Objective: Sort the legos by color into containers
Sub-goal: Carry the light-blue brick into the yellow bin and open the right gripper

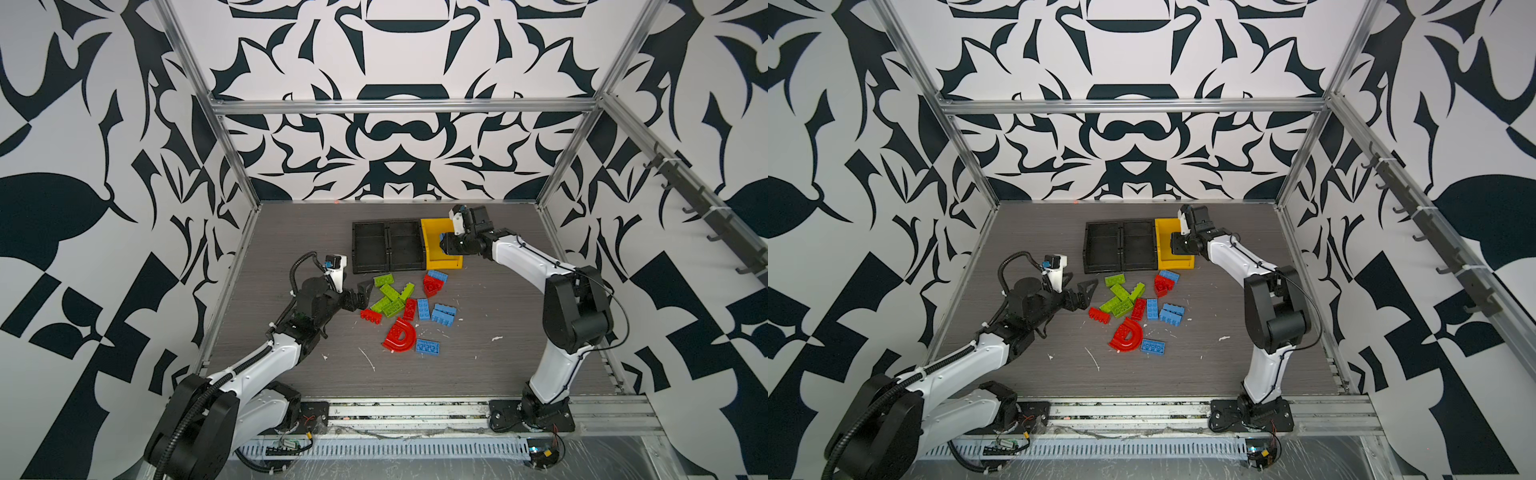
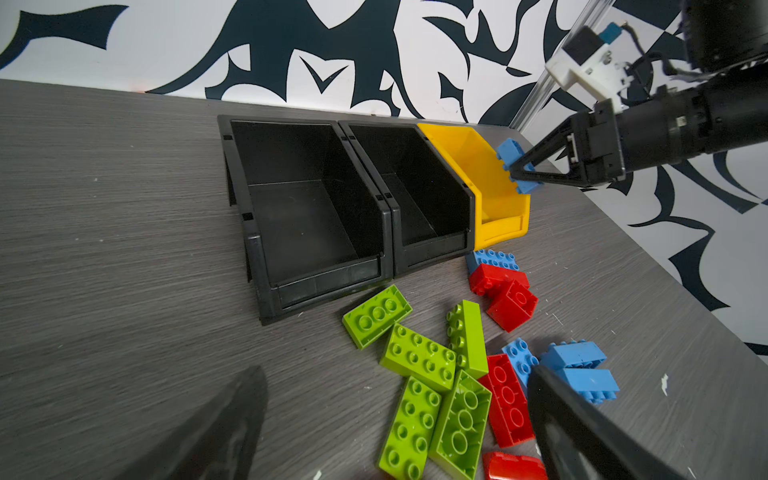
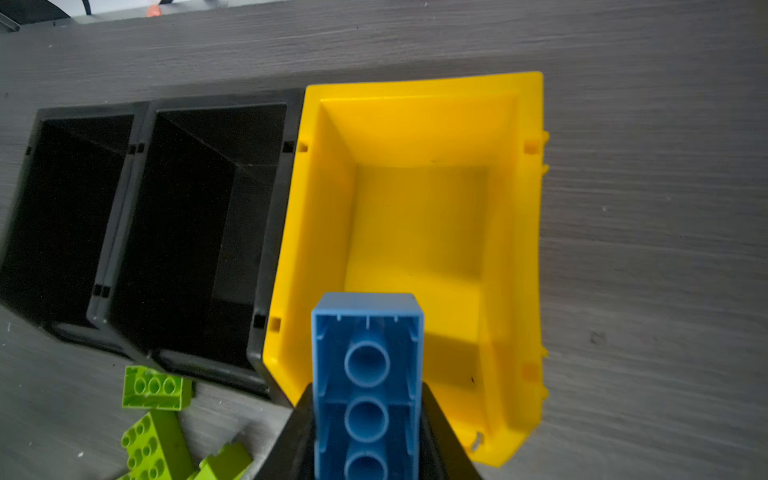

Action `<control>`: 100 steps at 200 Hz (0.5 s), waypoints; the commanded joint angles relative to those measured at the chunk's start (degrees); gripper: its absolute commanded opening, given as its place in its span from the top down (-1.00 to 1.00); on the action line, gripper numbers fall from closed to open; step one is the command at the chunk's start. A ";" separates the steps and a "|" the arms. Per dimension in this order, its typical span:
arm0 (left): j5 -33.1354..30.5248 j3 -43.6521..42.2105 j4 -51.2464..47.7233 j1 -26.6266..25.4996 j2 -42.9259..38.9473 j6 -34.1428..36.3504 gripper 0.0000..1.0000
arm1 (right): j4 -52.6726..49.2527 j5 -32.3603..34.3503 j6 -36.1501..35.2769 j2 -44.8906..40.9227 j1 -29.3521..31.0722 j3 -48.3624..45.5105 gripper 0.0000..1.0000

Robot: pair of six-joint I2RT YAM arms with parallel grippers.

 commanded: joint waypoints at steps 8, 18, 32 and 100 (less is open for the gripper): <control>-0.09 -0.83 1.16 -0.19 -0.20 0.02 -0.99 | 0.51 -0.24 -0.95 2.11 0.57 4.91 0.35; -0.28 -0.89 1.15 -0.14 -0.40 0.06 -0.99 | 0.33 -0.04 -1.04 3.21 0.50 5.92 0.34; -0.31 -0.94 1.15 -0.19 -0.66 0.15 -0.99 | -0.07 -0.10 -1.14 4.51 0.50 7.01 0.32; -0.42 -0.97 0.92 -0.12 -1.11 0.19 -0.99 | -1.25 1.71 -0.99 5.79 0.50 8.66 0.00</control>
